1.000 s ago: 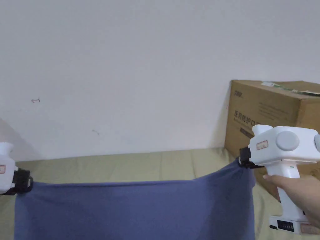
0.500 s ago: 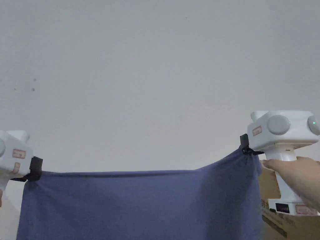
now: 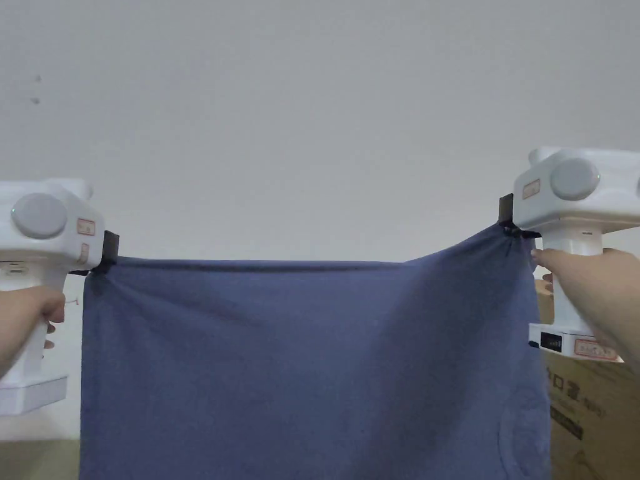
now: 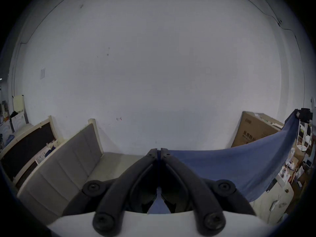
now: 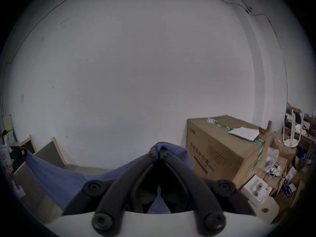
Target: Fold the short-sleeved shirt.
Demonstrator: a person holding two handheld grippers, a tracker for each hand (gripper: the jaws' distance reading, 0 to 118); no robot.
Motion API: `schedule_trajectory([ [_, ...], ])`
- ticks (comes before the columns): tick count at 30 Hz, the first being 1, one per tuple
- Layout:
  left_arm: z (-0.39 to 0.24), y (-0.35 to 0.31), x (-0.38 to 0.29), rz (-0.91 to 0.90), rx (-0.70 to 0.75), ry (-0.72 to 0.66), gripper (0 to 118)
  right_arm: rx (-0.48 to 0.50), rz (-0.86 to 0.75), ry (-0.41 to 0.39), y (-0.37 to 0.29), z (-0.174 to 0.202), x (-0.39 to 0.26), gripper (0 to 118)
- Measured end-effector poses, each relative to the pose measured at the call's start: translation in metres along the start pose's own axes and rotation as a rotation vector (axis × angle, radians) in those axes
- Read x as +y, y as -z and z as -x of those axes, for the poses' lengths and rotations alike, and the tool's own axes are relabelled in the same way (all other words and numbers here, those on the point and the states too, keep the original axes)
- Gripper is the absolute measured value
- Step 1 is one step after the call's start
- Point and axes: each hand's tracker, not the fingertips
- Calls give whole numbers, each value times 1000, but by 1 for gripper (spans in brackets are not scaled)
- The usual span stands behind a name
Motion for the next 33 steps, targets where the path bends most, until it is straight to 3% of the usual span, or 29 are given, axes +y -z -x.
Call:
schedule_trajectory([
  [4,-2,30,-79,164,-25,-23,0,9,142,11,22,-14,-90,0],
  [10,8,39,-276,533,-63,-118,0,42,546,63,35,-50,-309,0],
  [14,15,-6,-395,748,-119,-14,0,64,830,59,-16,-82,-449,0],
  [17,38,-51,-451,862,-135,17,0,105,976,47,-76,-110,-515,0],
  [19,53,-88,-476,927,-123,-37,0,105,1046,-13,-121,-123,-542,0],
  [21,61,-128,-497,992,-170,-40,0,168,1095,-25,-164,-132,-558,0],
  [24,64,-174,-518,1039,-189,-9,0,196,1045,-85,-211,-135,-557,0],
  [30,70,-208,-517,1065,-168,-45,0,215,1138,-89,-245,-140,-558,0],
  [33,61,-215,-516,1093,-172,1,0,221,1182,-99,-244,-139,-555,0],
])
